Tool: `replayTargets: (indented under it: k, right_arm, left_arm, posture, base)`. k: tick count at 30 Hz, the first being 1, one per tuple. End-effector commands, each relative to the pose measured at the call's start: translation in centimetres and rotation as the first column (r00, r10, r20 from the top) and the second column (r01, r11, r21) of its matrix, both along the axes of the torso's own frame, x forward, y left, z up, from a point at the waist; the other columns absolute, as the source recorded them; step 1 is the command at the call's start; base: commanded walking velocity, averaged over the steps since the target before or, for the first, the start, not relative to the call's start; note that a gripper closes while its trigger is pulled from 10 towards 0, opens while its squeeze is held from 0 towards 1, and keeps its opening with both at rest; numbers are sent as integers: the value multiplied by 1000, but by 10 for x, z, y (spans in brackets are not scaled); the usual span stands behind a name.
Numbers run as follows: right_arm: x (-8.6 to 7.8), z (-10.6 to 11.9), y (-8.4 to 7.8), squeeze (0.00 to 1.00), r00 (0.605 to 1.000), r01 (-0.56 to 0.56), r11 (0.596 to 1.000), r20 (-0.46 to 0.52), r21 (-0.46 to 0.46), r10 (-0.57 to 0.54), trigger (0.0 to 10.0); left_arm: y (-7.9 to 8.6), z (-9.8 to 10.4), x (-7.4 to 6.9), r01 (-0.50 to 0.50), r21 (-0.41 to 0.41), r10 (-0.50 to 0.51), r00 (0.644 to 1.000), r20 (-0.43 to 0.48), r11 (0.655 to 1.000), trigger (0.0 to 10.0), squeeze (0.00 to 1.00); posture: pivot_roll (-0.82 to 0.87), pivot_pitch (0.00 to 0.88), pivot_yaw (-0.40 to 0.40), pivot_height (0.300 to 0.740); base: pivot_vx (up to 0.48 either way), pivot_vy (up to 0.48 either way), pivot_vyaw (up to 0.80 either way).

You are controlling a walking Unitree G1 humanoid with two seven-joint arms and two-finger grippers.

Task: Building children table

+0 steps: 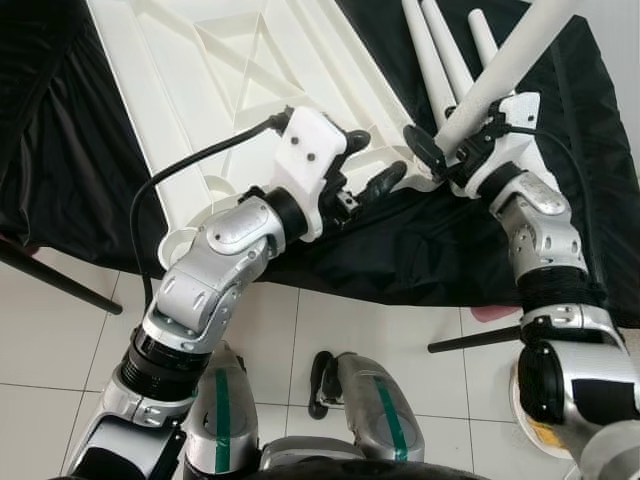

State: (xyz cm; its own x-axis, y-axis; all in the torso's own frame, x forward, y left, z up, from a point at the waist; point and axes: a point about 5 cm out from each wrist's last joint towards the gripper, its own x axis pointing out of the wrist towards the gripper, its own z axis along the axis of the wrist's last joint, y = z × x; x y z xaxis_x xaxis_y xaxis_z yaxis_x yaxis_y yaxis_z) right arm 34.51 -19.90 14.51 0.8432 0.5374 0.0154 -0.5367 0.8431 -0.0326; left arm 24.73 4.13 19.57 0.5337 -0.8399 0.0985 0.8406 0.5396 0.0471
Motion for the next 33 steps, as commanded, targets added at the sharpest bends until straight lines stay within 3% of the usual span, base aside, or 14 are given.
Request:
replayTargets:
  k: [1,2,3,19,20,26,27,33]
  right_arm:
    - [1,2,-6,0,1000,4,1000,7,0,-4,9765]
    - [1,2,-7,0,1000,0,1000,5,-1,0,3608]
    - [2,0,-8,0,1000,-4,1000,1,6,4,0]
    - [0,-8,-7,0,999,-54,996,0,71,54,0]
    - [-1,-8,-3,0,999,-50,995,1,87,50,10000]
    - [-4,-9,7,0,1000,-24,992,10,126,23,10000]
    - [-5,-7,14,0,999,25,987,29,156,-30,10000]
    - [-5,-6,20,0,993,100,982,38,161,-108,10000]
  left_arm:
    - [-2,0,-1,12,-1,-12,1000,1,1000,10000,0]
    - [-2,1,-1,12,-1,-12,1000,1,1000,10000,0]
    - [-2,1,-1,12,0,-12,1000,1,1000,10000,0]
    - [-2,0,-2,16,1,-16,1000,-3,1000,10000,0]
    - [-2,0,-2,16,1,-16,1000,-4,1000,10000,0]
    - [-2,-1,-3,17,0,-17,1000,-8,1000,10000,0]
    - [-2,-1,-3,19,-1,-19,1000,-9,1000,10000,0]
    - [-3,-1,-4,23,-1,-23,1000,-10,1000,10000,0]
  posture:
    - [103,62,-98,740]
    - [103,62,-98,740]
    - [104,62,-97,740]
    - [104,68,-97,740]
    - [104,72,-99,740]
    - [102,73,-100,740]
    - [101,72,-100,740]
    - [99,72,-103,740]
  base:
    - [0,0,0]
    - [0,0,0]
    - [0,0,0]
    - [0,0,0]
    - [0,0,0]
    - [0,0,0]
    - [0,0,0]
    - [0,0,0]
